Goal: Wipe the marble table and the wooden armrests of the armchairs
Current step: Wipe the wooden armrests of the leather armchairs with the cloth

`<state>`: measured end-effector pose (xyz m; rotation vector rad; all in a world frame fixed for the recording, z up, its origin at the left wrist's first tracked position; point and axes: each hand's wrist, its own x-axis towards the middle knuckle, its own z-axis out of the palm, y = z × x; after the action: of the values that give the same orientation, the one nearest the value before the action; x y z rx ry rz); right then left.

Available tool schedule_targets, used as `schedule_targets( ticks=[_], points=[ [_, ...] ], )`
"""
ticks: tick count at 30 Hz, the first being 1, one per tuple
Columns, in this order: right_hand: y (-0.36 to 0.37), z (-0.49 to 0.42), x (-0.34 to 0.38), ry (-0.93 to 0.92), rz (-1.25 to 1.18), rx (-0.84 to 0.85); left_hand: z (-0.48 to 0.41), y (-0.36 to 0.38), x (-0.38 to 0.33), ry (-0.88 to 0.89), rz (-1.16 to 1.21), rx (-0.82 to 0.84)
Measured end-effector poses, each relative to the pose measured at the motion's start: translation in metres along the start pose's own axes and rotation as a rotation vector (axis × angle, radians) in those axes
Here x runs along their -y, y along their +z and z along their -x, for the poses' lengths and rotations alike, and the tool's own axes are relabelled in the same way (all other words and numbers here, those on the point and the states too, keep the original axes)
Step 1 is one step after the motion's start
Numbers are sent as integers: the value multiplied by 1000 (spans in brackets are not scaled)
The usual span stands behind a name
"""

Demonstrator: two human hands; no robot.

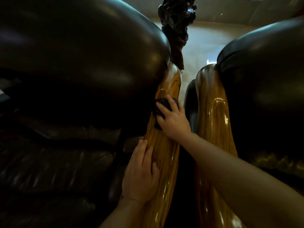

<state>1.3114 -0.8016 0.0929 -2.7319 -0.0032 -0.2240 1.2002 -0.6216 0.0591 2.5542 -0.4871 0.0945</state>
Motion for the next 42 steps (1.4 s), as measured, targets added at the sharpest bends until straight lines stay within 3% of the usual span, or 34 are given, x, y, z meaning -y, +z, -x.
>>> schedule_targets(
  ticks=[2,5,9,15,20,23,25,27,30,34,37,38,42],
  points=[
    [2,-8,4,125,21,101,1,1,1,-3,5,-7],
    [8,39,12,-86,199,36,-3,0,-1,12,-9,-17],
    [10,112,17,-230,180,85,15,-13,6,7,-1,59],
    [3,96,50,-129,281,129,131,-32,45,98,-281,242],
    [31,221,75,-505,318,235,177,-36,46,59,-286,350],
    [27,216,68,-611,380,275,206,-39,49,18,-278,365],
    [21,189,67,-543,415,248,223,-40,52,16,-283,355],
    [16,167,71,-353,411,206,234,-38,55,17,-295,340],
    [29,186,92,-181,382,120,239,-37,57,19,-271,340],
    [51,258,109,-429,348,233,244,-36,63,17,-231,371],
    [45,250,99,-591,412,313,257,-38,72,45,-244,413],
    [43,239,99,-573,434,301,262,-39,74,60,-266,412],
    [52,234,124,-220,402,166,269,-37,77,99,-287,371]
  ],
)
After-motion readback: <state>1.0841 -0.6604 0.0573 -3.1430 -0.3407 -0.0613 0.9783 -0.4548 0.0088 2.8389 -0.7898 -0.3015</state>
